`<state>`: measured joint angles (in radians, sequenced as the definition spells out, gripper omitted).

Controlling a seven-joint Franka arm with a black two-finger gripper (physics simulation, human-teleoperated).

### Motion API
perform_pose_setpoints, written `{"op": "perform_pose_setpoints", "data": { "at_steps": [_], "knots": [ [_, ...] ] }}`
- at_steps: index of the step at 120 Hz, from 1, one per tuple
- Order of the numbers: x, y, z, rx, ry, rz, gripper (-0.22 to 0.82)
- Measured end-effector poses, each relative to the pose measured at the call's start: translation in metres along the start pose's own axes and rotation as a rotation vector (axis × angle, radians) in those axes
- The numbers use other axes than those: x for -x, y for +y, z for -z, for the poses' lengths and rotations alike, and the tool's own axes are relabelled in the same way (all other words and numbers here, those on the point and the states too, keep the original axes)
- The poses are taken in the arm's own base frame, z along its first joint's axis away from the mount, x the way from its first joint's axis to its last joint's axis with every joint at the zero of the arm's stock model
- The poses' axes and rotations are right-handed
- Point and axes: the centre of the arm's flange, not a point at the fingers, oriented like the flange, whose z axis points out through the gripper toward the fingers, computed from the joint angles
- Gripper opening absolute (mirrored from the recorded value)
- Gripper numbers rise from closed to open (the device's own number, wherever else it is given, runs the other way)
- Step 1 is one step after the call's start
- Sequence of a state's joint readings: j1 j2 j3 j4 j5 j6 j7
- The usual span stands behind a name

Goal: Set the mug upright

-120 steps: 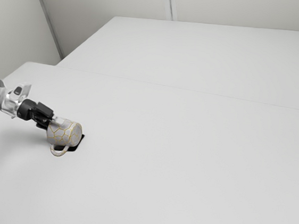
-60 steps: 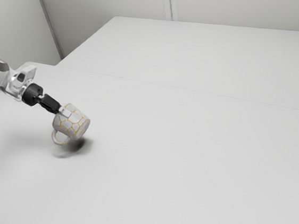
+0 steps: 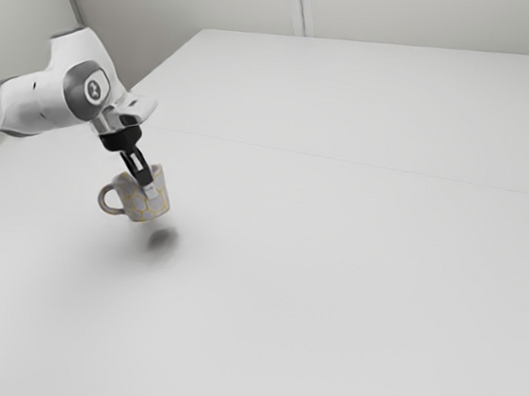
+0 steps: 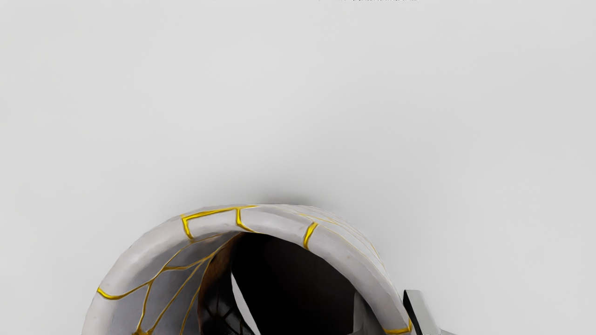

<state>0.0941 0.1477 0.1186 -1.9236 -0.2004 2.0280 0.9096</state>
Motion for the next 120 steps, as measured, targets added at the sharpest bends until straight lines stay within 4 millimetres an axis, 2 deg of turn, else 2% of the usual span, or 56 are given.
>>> {"op": "perform_pose_setpoints", "data": {
  "at_steps": [12, 25, 40, 56, 63, 80, 88, 98, 104, 120],
  "knots": [
    [-0.013, 0.006, -0.009, -0.097, -0.016, 0.013, -0.18],
    [-0.007, 0.016, -0.038, -0.139, -0.018, 0.074, -0.17],
    [-0.005, 0.030, -0.056, -0.172, 0.010, 0.135, -0.14],
    [-0.001, 0.036, -0.076, -0.182, 0.022, 0.202, -0.10],
    [-0.001, 0.038, -0.083, -0.182, 0.026, 0.227, -0.03],
    [-0.007, 0.043, -0.087, -0.186, 0.045, 0.268, 0.26],
    [-0.011, 0.046, -0.081, -0.192, 0.060, 0.282, 0.35],
    [-0.015, 0.048, -0.062, -0.205, 0.089, 0.299, 0.44],
    [-0.020, 0.049, -0.042, -0.216, 0.113, 0.307, 0.47],
    [-0.049, 0.040, 0.023, -0.207, 0.156, 0.340, 0.53]
  ]
}}
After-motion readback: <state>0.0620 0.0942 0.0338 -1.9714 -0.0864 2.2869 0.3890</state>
